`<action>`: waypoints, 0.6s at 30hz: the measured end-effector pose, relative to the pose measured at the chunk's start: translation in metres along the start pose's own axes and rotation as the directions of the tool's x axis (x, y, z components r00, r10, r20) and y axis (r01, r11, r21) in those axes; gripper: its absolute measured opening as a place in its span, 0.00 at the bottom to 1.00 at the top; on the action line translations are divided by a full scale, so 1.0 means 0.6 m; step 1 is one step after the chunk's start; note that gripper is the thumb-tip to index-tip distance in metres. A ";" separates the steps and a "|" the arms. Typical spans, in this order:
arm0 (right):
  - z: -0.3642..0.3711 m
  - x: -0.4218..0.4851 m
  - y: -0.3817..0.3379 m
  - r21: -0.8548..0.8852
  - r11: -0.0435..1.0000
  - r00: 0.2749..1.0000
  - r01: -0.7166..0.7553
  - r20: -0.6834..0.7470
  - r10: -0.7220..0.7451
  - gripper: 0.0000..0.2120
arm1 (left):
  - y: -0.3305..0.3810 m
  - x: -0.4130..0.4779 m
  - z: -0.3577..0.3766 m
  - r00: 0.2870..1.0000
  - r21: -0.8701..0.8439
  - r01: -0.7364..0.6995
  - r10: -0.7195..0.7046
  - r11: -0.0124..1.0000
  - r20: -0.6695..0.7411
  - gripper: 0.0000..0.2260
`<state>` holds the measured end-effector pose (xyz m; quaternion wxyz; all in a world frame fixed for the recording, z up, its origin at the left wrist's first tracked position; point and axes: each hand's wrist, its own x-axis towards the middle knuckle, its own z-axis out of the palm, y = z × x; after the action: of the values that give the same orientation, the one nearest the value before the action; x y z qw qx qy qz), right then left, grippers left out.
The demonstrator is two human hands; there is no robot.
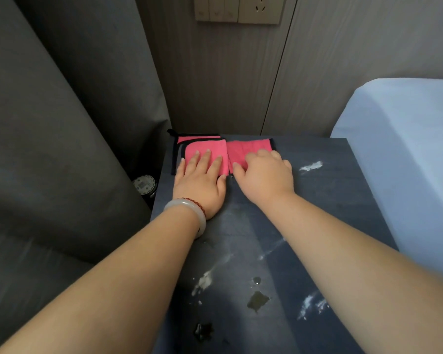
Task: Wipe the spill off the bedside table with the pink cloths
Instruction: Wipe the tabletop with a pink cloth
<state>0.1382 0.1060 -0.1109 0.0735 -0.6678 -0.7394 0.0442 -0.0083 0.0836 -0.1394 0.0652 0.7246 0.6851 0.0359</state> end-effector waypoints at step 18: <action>-0.005 -0.004 0.058 0.205 0.977 0.996 0.061 -0.079 -0.046 0.30 | 0.020 0.028 0.011 0.998 -0.077 0.048 -0.051 0.996 -0.035 0.26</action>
<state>0.1733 0.1071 -0.1138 0.1710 -0.6375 -0.7453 0.0942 0.0053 0.0996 -0.1447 0.0809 0.7035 0.7022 0.0737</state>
